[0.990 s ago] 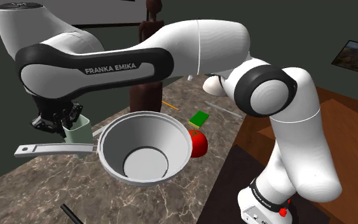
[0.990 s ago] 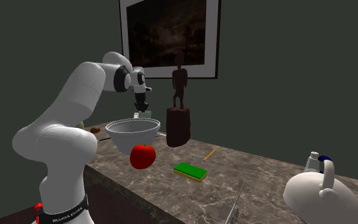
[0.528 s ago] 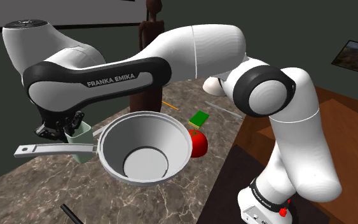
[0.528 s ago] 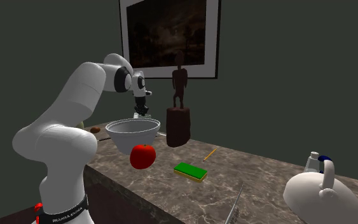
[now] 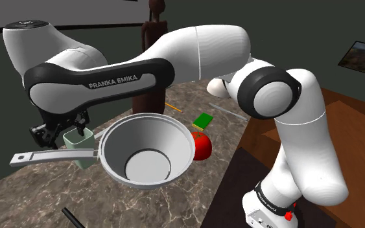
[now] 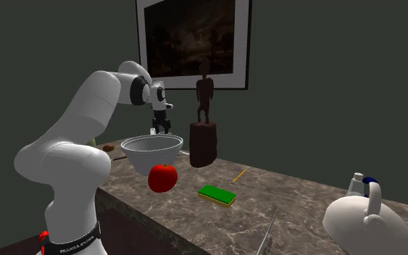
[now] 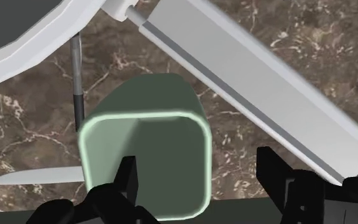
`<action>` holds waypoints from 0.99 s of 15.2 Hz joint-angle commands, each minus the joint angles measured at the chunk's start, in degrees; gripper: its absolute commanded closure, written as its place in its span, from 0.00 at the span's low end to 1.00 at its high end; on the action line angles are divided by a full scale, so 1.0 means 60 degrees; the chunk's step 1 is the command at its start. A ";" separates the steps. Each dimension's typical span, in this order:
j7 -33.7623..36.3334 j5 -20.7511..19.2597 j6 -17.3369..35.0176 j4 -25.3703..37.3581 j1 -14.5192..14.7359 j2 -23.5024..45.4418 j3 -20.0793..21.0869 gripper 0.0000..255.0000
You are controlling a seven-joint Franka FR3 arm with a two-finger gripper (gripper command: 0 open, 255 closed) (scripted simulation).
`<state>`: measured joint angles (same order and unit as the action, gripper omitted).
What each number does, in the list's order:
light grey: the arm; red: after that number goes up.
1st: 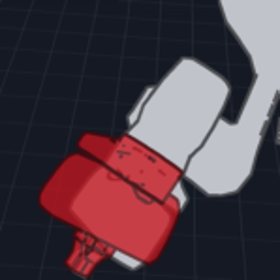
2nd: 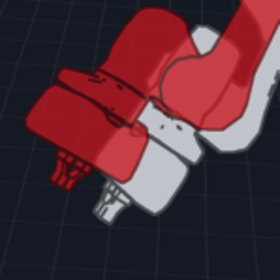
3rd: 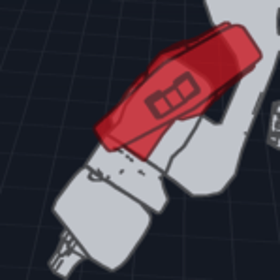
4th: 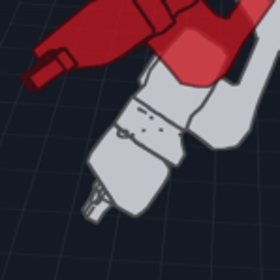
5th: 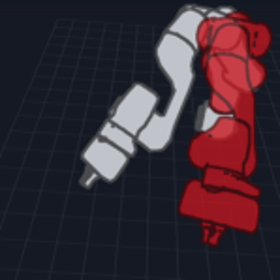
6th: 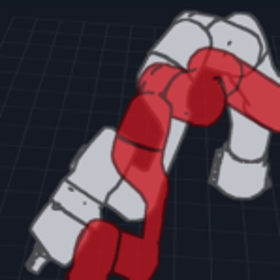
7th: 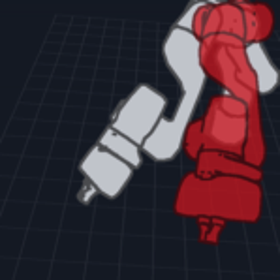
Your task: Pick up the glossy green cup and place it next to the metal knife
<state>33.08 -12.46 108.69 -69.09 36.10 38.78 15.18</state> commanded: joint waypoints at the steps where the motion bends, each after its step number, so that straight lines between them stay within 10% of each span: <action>1: 0.0001 0.0005 0.0005 -0.0004 0.0008 -0.0004 0.0009 0.00; 15: -0.0086 0.0073 -0.1094 0.0948 0.0106 -0.0167 0.0052 0.00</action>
